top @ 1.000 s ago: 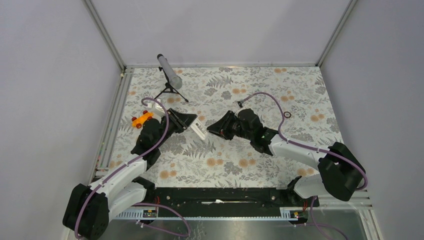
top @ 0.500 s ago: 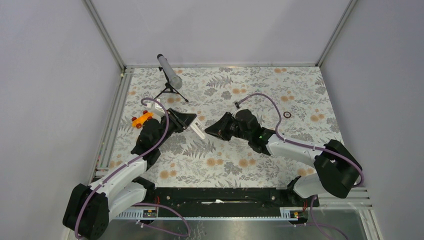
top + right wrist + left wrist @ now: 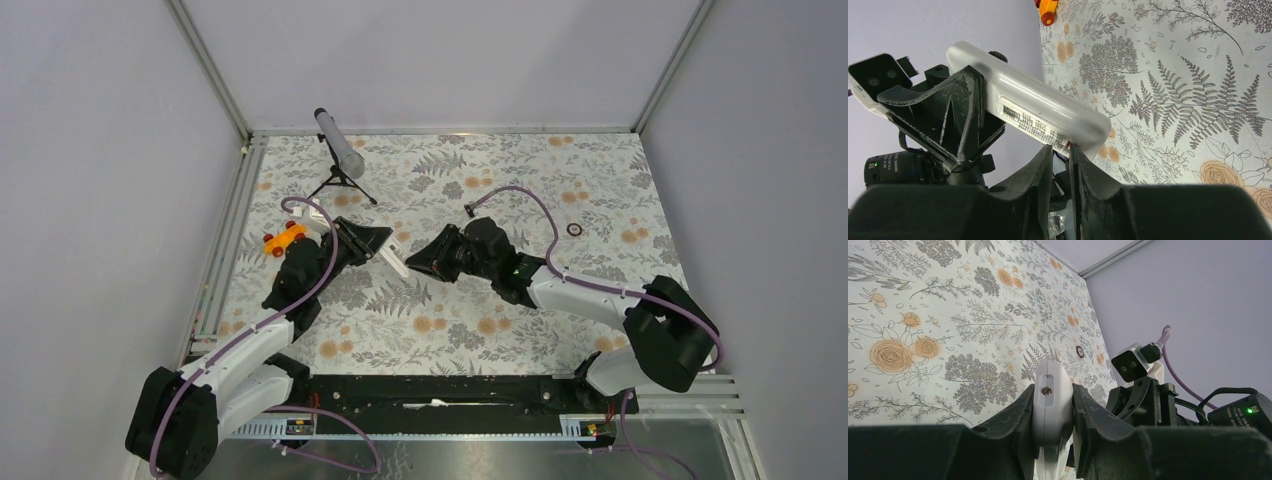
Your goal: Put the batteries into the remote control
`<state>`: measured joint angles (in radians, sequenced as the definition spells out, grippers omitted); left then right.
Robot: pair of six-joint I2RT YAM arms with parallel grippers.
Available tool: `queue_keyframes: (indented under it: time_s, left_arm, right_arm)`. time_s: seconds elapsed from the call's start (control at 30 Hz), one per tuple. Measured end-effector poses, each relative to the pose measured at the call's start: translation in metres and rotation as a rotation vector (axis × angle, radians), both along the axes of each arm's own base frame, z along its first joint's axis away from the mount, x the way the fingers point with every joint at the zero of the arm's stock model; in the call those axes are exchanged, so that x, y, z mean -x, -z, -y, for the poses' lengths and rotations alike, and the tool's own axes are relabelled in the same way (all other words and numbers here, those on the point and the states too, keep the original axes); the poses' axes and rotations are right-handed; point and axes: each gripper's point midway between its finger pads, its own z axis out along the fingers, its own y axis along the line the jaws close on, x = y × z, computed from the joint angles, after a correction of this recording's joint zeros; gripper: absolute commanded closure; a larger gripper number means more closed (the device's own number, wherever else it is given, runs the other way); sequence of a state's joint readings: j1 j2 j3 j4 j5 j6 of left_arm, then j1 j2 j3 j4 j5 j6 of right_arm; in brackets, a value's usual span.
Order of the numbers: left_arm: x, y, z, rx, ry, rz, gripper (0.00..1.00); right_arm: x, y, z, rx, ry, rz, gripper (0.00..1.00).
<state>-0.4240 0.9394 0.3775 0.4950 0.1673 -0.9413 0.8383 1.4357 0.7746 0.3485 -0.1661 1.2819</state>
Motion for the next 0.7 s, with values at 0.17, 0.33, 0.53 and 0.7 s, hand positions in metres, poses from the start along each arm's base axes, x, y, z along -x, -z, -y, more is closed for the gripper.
queue_keyframes:
  time_s: [0.17, 0.33, 0.53, 0.7]
  left_arm:
    - [-0.001, 0.006, -0.003, -0.019, -0.013, 0.004, 1.00]
    - [-0.001, 0.010, -0.003, -0.031, -0.013, 0.015, 1.00]
    - [-0.002, 0.008, -0.003, -0.041, -0.010, 0.034, 1.00]
    - [-0.001, 0.008, -0.003, -0.039, -0.009, 0.049, 1.00]
  right_arm:
    - [-0.002, 0.008, -0.004, 0.026, 0.006, -0.025, 0.73]
    - [-0.004, 0.015, -0.006, 0.036, 0.024, -0.052, 0.73]
    - [-0.006, 0.015, -0.005, 0.039, 0.053, -0.068, 0.73]
    - [-0.006, 0.016, -0.005, 0.036, 0.065, -0.082, 0.73]
